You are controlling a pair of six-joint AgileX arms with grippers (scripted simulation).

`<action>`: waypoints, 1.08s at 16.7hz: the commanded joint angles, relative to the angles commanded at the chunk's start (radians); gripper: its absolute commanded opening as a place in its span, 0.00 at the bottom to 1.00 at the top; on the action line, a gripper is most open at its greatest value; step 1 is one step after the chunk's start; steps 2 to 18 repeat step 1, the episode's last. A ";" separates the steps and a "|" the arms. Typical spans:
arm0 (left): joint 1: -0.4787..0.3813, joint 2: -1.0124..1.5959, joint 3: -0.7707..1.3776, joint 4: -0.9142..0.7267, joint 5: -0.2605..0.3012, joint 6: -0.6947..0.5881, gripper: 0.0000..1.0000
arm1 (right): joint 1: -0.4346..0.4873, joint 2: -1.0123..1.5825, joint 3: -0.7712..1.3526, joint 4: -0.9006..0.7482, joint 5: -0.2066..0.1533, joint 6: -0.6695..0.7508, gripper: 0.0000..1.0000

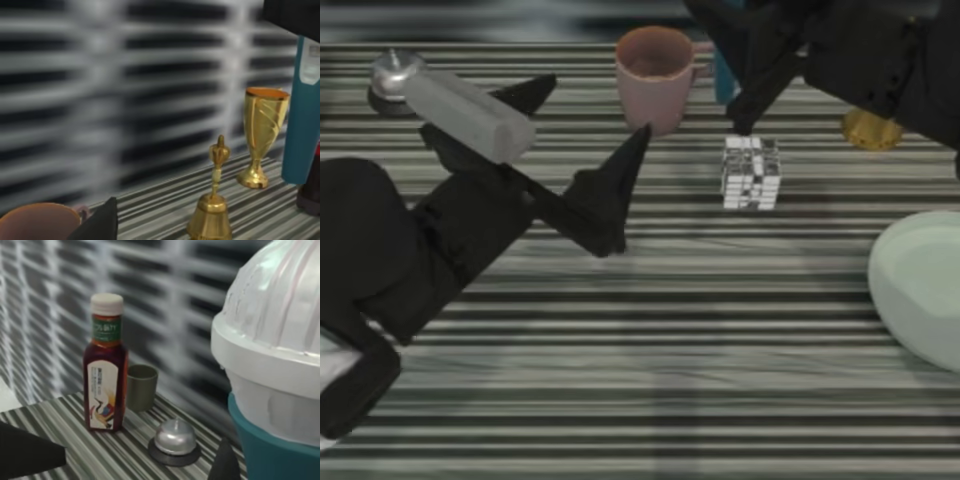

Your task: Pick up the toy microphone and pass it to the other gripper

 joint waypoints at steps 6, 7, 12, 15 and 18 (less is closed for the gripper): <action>0.001 -0.005 -0.005 0.000 0.001 0.000 1.00 | -0.003 -0.002 -0.002 0.000 -0.002 -0.001 0.00; 0.001 -0.005 -0.005 0.000 0.001 0.000 1.00 | -0.003 -0.002 -0.002 0.000 -0.002 -0.001 0.00; 0.001 -0.005 -0.005 0.000 0.001 0.000 1.00 | -0.003 -0.002 -0.002 0.000 -0.002 -0.001 0.00; 0.001 -0.005 -0.005 0.000 0.001 0.000 1.00 | -0.003 -0.002 -0.002 0.000 -0.002 -0.001 0.00; 0.001 -0.005 -0.005 0.000 0.001 0.000 1.00 | -0.003 -0.002 -0.002 0.000 -0.002 -0.001 0.00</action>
